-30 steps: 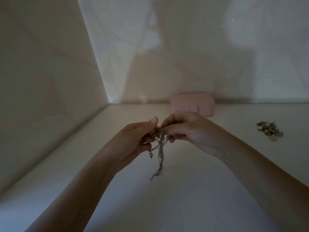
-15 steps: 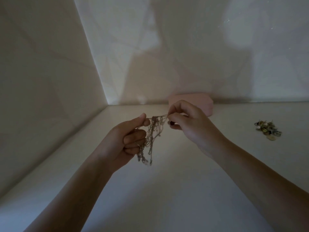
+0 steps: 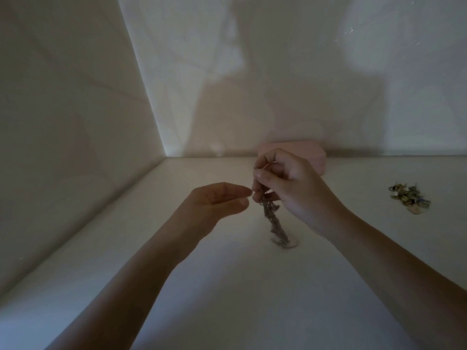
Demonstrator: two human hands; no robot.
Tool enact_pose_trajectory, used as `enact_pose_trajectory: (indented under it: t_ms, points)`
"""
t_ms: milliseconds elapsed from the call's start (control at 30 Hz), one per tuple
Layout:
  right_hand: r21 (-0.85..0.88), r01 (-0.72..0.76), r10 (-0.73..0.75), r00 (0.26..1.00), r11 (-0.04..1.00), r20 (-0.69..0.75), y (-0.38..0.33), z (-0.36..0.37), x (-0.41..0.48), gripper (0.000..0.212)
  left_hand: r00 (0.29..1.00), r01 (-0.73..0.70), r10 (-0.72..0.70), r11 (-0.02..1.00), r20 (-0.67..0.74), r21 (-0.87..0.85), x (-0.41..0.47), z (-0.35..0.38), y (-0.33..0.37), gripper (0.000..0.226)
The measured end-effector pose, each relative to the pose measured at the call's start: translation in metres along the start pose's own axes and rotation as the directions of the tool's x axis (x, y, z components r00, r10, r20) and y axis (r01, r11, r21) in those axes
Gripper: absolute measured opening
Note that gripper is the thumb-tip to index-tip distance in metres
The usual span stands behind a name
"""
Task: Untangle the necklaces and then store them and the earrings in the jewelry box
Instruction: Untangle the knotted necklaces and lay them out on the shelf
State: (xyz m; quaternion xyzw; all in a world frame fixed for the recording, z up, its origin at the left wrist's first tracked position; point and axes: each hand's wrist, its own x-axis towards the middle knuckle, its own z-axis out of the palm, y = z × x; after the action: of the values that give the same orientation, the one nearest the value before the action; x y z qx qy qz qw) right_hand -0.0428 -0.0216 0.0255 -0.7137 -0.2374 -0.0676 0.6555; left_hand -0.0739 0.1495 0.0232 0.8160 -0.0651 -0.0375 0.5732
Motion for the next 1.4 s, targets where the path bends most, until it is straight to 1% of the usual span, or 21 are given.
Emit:
enact_pose_trajectory:
  t_ms: [67,133,233,267,333,400,467,567,667,767,800,867,933,967,1033,1067,1100,1133,1200,1333,1400]
  points:
    - [-0.056,0.043,-0.044,0.999,0.997,-0.019,0.0,0.001,-0.001,0.015,0.998,-0.018,0.022,0.997,0.054,-0.079,-0.005,0.007,0.003,0.04]
    - [-0.094,0.073,-0.078,0.996,0.993,-0.051,-0.001,0.003,-0.003,0.014,0.999,-0.031,0.032,0.992,0.004,-0.12,-0.005,0.016,0.003,0.04]
    - [-0.186,0.11,-0.126,0.989,0.976,-0.072,-0.003,0.006,-0.006,0.014,0.989,-0.082,0.068,0.991,-0.133,-0.104,-0.004,0.026,0.0,0.021]
    - [-0.187,0.107,-0.123,0.99,0.976,-0.072,-0.004,0.007,-0.006,0.015,0.982,-0.099,0.081,0.99,-0.171,-0.099,-0.004,0.026,0.0,0.014]
    - [-0.086,0.054,-0.062,0.994,0.995,-0.094,-0.007,0.007,-0.005,0.016,0.974,-0.127,0.103,0.986,-0.202,-0.112,-0.003,0.024,0.0,0.011]
    - [0.066,-0.034,0.042,0.992,0.997,-0.119,-0.009,0.004,-0.004,0.016,0.972,-0.159,0.133,0.979,-0.195,-0.124,-0.003,0.021,0.002,0.017]
    - [0.207,-0.127,0.148,0.985,0.97,-0.087,-0.011,0.002,-0.003,0.016,0.967,-0.178,0.148,0.974,-0.205,-0.138,-0.004,0.018,0.004,0.02]
    - [0.435,-0.26,0.276,0.961,0.862,0.029,-0.012,0.001,0.0,0.019,0.975,-0.161,0.126,0.967,-0.181,-0.196,-0.003,0.013,0.004,0.021]
    - [0.601,-0.334,0.328,0.936,0.726,0.125,-0.009,0.0,0.003,0.022,0.985,-0.167,0.137,0.915,-0.107,-0.367,-0.002,0.009,0.004,0.018]
    - [0.699,-0.354,0.346,0.925,0.622,0.16,-0.007,-0.002,0.005,0.033,0.987,-0.154,0.156,0.796,-0.047,-0.586,0.0,0.006,0.005,0.019]
    - [0.727,-0.342,0.339,0.927,0.595,0.159,-0.007,-0.004,0.006,0.037,0.985,-0.152,0.169,0.759,-0.033,-0.633,0.001,0.004,0.006,0.017]
    - [0.762,-0.307,0.311,0.939,0.569,0.146,-0.01,-0.01,0.008,0.037,0.985,-0.142,0.171,0.724,-0.024,-0.675,0.001,0.002,0.008,0.016]
    - [0.741,-0.29,0.287,0.948,0.606,0.136,-0.014,-0.014,0.008,0.029,0.986,-0.137,0.165,0.737,-0.021,-0.661,0.001,0.001,0.008,0.018]
    - [0.686,-0.284,0.267,0.954,0.669,0.134,-0.015,-0.015,0.007,0.024,0.986,-0.141,0.168,0.753,-0.02,-0.642,0.0,0.001,0.008,0.018]
    - [0.453,-0.255,0.207,0.966,0.854,0.153,-0.014,-0.011,0.003,0.017,0.982,-0.159,0.186,0.789,-0.017,-0.593,0.0,0.002,0.006,0.019]
    - [0.304,-0.225,0.177,0.968,0.926,0.179,-0.013,-0.007,0.0,0.022,0.981,-0.169,0.194,0.808,-0.015,-0.564,-0.001,0.002,0.006,0.019]
    - [0.18,-0.193,0.155,0.967,0.965,0.204,-0.013,-0.003,-0.003,0.026,0.979,-0.18,0.201,0.829,-0.018,-0.53,-0.002,0.003,0.006,0.018]
    - [0.101,-0.168,0.143,0.965,0.981,0.218,-0.013,0.0,-0.006,0.027,0.978,-0.194,0.207,0.852,-0.026,-0.486,-0.002,0.003,0.006,0.017]
    - [0.041,-0.147,0.136,0.969,0.988,0.204,-0.011,0.001,-0.007,0.023,0.973,-0.225,0.225,0.892,-0.047,-0.393,-0.003,0.004,0.006,0.019]
    - [0.004,-0.15,0.148,0.978,0.989,0.145,-0.007,0.0,-0.004,0.007,0.975,-0.224,0.209,0.922,-0.08,-0.315,-0.001,0.005,0.004,0.023]
    - [0.038,-0.168,0.162,0.978,0.985,0.13,-0.007,0.002,-0.004,0.005,0.98,-0.197,0.181,0.94,-0.084,-0.279,-0.001,0.006,0.004,0.026]
